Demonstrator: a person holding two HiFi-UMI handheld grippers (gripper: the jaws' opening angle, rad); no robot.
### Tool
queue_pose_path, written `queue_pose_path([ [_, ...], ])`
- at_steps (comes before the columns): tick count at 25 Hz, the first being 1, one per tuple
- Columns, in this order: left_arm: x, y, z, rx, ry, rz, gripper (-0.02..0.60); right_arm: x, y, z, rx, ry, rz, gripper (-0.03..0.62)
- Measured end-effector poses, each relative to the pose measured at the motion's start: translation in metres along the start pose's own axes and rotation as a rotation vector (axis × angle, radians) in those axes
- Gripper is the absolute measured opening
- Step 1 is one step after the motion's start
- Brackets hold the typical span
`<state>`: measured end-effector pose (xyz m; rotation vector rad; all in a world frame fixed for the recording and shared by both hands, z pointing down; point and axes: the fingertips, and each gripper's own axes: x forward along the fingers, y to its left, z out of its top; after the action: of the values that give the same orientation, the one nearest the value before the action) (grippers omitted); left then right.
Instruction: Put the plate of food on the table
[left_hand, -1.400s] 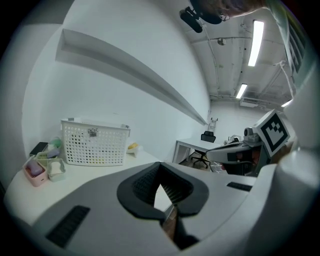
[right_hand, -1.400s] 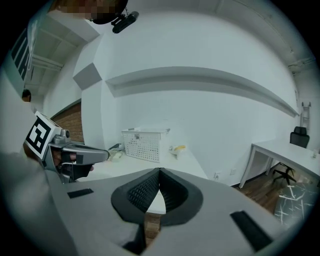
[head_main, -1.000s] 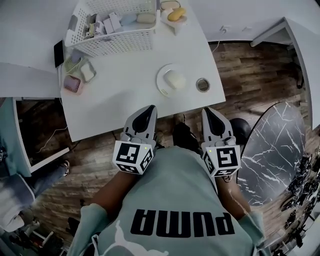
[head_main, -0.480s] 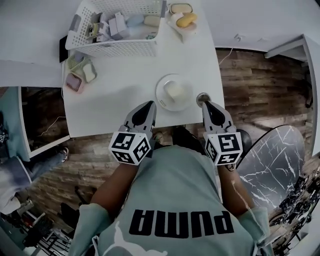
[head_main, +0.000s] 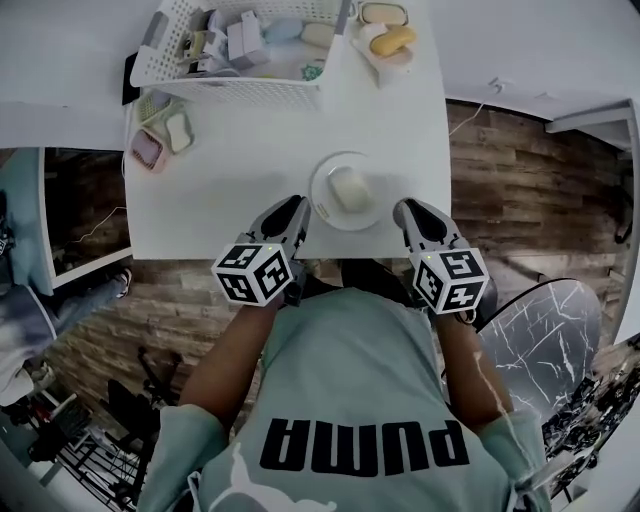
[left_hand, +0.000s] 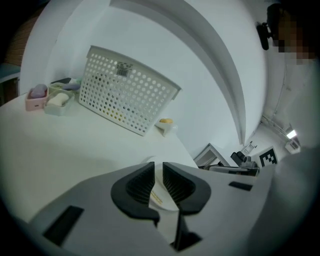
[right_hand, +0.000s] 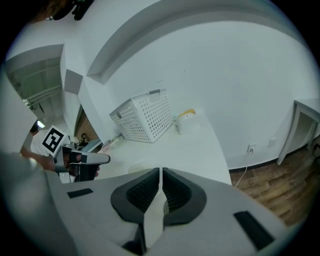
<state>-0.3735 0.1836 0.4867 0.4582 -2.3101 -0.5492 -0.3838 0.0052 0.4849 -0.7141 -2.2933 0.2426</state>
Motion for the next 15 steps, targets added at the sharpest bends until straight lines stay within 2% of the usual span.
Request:
queue_pose_path([
  [8,0.023,0.017,-0.018,-0.116,0.071,0.009,0.057,0.027,-0.011,-0.017,0.08,0.106,0.065,0.031],
  [15,0.037,0.027,-0.029,-0.152,0.133,0.014,0.072,0.043,-0.017,-0.03,0.182,0.179,0.1,0.034],
])
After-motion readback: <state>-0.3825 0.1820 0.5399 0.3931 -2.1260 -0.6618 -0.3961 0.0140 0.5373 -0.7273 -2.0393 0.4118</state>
